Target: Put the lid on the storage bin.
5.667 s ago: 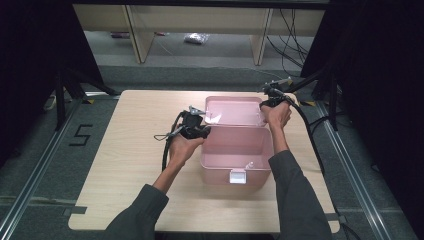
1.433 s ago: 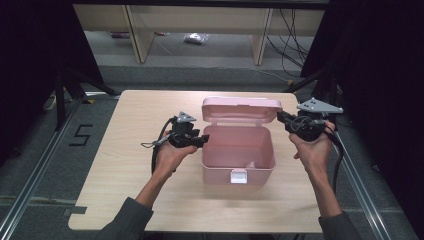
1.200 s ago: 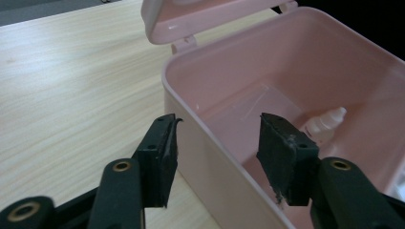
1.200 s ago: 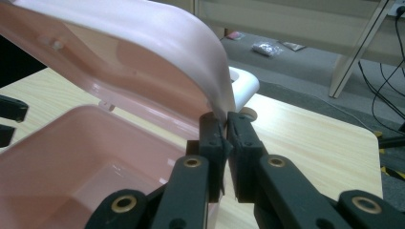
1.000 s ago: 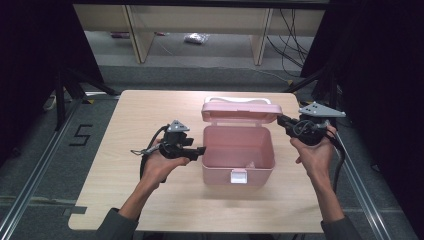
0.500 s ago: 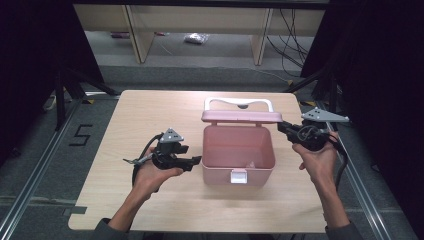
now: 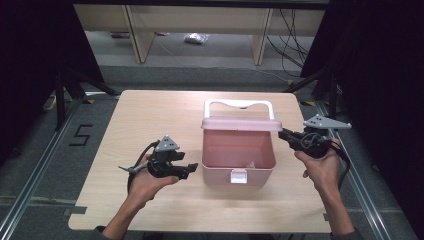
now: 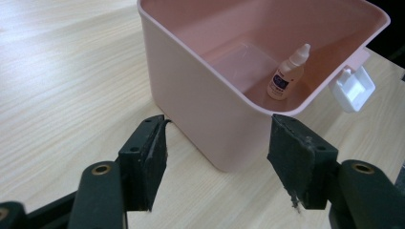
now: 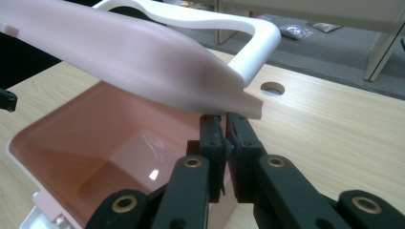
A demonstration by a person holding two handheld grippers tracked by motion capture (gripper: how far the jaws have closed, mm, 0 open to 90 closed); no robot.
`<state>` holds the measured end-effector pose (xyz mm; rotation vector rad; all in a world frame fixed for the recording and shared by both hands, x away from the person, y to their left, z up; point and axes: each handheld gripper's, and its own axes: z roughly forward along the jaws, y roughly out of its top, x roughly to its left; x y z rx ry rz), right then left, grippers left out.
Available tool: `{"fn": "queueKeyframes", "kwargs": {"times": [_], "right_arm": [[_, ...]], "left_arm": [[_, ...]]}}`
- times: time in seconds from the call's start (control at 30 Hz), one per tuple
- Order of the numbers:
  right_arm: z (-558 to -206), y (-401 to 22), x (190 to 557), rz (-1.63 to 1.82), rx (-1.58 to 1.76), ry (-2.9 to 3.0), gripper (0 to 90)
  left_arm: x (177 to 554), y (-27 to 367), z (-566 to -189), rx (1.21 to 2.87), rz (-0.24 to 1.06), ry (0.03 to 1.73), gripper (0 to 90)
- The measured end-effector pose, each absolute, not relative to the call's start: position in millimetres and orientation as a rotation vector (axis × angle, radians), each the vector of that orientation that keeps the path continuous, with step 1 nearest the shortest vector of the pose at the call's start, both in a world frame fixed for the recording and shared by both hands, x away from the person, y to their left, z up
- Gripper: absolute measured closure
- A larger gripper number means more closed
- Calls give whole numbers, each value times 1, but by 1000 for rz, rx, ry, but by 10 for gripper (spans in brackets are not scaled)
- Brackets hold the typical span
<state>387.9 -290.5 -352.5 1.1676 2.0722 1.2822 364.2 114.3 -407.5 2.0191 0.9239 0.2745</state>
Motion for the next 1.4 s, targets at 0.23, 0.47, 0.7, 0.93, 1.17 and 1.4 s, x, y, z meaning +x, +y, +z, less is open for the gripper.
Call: {"fn": "queueKeyframes", "kwargs": {"times": [0.23, 0.47, 0.7, 0.93, 1.17, 1.4], "right_arm": [[-359, -293, 384, 1279, 1138, 2083, 864], [-364, -293, 380, 1302, 1152, 2095, 864], [-372, -294, 375, 1302, 1147, 2103, 861], [-379, -292, 369, 1333, 1169, 2113, 864], [-380, -291, 363, 1345, 1151, 2130, 864], [-384, -294, 354, 1327, 1124, 2161, 863]], "left_arm": [[360, 119, -413, 2027, 279, 937, 377], [354, 122, -418, 2040, 280, 934, 356], [350, 126, -424, 2052, 281, 939, 305], [346, 129, -430, 2096, 292, 927, 278], [341, 132, -434, 2109, 305, 924, 278], [335, 131, -434, 2114, 304, 909, 278]]}}
